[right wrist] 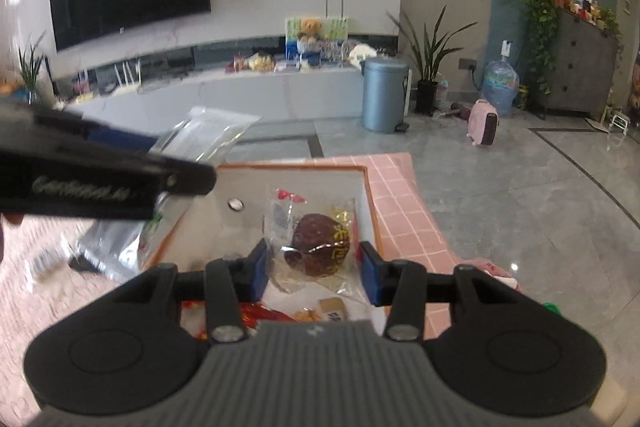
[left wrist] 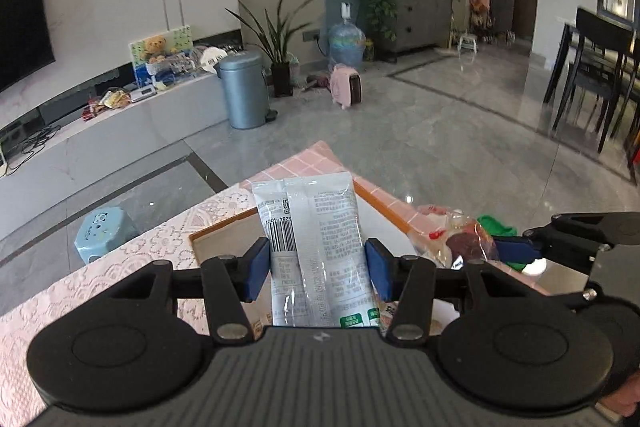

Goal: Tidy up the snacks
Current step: 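Lower the white packet with left tool while right tool lowers the clear bag into the box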

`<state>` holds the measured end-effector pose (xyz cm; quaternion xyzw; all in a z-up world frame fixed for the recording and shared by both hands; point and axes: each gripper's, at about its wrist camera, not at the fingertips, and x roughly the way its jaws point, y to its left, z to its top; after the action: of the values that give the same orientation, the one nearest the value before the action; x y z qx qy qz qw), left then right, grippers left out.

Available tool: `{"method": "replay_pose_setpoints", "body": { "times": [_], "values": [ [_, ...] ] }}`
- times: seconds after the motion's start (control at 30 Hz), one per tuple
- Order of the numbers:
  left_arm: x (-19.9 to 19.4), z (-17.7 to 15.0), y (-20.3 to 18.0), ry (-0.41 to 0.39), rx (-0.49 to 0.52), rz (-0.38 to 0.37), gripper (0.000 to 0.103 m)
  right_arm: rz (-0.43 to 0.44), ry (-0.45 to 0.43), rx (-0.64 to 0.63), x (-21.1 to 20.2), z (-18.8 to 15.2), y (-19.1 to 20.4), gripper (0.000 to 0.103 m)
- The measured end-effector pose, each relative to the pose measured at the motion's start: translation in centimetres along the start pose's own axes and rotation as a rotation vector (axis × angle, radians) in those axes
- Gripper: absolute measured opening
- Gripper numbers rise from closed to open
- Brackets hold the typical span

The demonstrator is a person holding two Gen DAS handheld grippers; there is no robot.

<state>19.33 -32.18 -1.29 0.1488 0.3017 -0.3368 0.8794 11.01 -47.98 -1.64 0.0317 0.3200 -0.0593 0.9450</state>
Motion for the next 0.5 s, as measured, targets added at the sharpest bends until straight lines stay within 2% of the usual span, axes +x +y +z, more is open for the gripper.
{"method": "replay_pose_setpoints", "body": {
  "times": [0.1,0.23,0.37,0.5],
  "values": [
    [2.2,-0.2,0.3,0.054,0.008,-0.023,0.058,0.010,0.043,-0.031,2.0,0.1,-0.3,0.044],
    [5.4,-0.8,0.5,0.131,0.043,0.006,0.058,0.008,0.098,-0.088,5.0,0.4,0.1,0.044],
    [8.1,-1.3,1.2,0.202,0.027,-0.018,0.058,0.027,0.158,-0.124,8.3,0.7,0.2,0.044],
    [10.1,-1.5,1.3,0.253,0.049,-0.008,0.058,0.024,0.200,-0.181,10.8,0.8,0.7,0.044]
  ]
}}
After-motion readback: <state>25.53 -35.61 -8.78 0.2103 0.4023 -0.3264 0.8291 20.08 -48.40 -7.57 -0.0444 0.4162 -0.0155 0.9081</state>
